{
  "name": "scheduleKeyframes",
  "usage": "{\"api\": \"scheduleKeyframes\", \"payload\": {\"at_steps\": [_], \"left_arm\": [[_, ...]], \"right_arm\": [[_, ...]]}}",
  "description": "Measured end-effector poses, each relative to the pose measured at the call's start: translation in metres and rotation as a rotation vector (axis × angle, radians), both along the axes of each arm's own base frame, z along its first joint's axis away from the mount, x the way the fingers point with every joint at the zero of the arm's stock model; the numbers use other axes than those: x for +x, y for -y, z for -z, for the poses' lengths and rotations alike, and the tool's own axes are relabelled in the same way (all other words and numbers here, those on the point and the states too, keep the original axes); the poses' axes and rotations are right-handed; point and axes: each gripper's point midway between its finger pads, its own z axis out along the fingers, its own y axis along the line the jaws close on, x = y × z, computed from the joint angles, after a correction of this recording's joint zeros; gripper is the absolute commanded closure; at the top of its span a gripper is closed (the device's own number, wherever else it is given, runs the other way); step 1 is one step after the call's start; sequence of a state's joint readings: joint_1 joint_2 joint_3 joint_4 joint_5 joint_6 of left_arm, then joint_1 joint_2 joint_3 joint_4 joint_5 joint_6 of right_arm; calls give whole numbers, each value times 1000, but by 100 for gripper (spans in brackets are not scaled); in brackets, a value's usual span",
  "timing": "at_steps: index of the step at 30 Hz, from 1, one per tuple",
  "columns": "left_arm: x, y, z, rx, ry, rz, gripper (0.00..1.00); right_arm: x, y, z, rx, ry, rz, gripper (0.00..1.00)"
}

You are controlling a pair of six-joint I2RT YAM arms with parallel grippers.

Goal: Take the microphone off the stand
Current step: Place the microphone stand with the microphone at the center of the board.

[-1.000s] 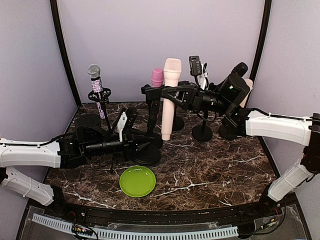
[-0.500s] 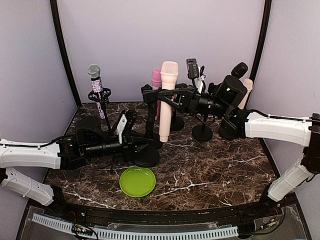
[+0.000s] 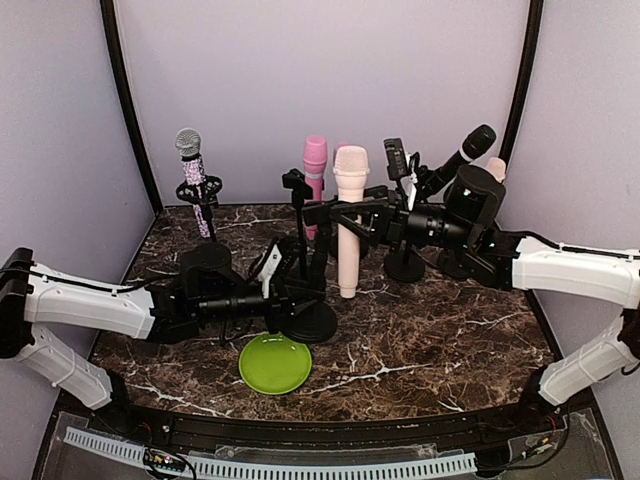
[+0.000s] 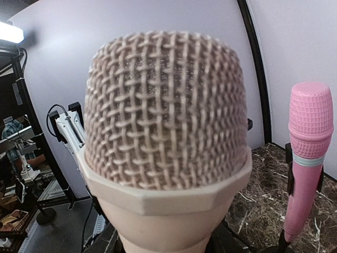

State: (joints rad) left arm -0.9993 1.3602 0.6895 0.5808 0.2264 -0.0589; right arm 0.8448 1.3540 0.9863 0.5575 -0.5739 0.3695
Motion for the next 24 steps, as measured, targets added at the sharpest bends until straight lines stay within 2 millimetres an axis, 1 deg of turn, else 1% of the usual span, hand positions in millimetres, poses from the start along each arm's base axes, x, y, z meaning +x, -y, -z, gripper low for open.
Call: {"api": "scheduleKeyframes", "payload": {"at_steps": [8, 12, 14, 16, 18, 24], "left_arm": [[-4, 31, 27, -4, 13, 18, 100], [-6, 43, 48, 15, 22, 19, 100], [-5, 47, 58, 24, 29, 16, 100], [-7, 51, 65, 30, 45, 22, 100], [-9, 55, 75, 37, 48, 26, 100], [-7, 62, 90, 30, 67, 13, 100]], "right_arm": [[-5, 24, 26, -58, 2, 99, 55], [-9, 34, 47, -87, -14, 131, 54], [-8, 36, 58, -102, -29, 143, 53], [-8, 37, 73, -127, -57, 150, 53], [-9, 36, 81, -139, -71, 150, 53], [-9, 37, 94, -154, -87, 165, 53]]}}
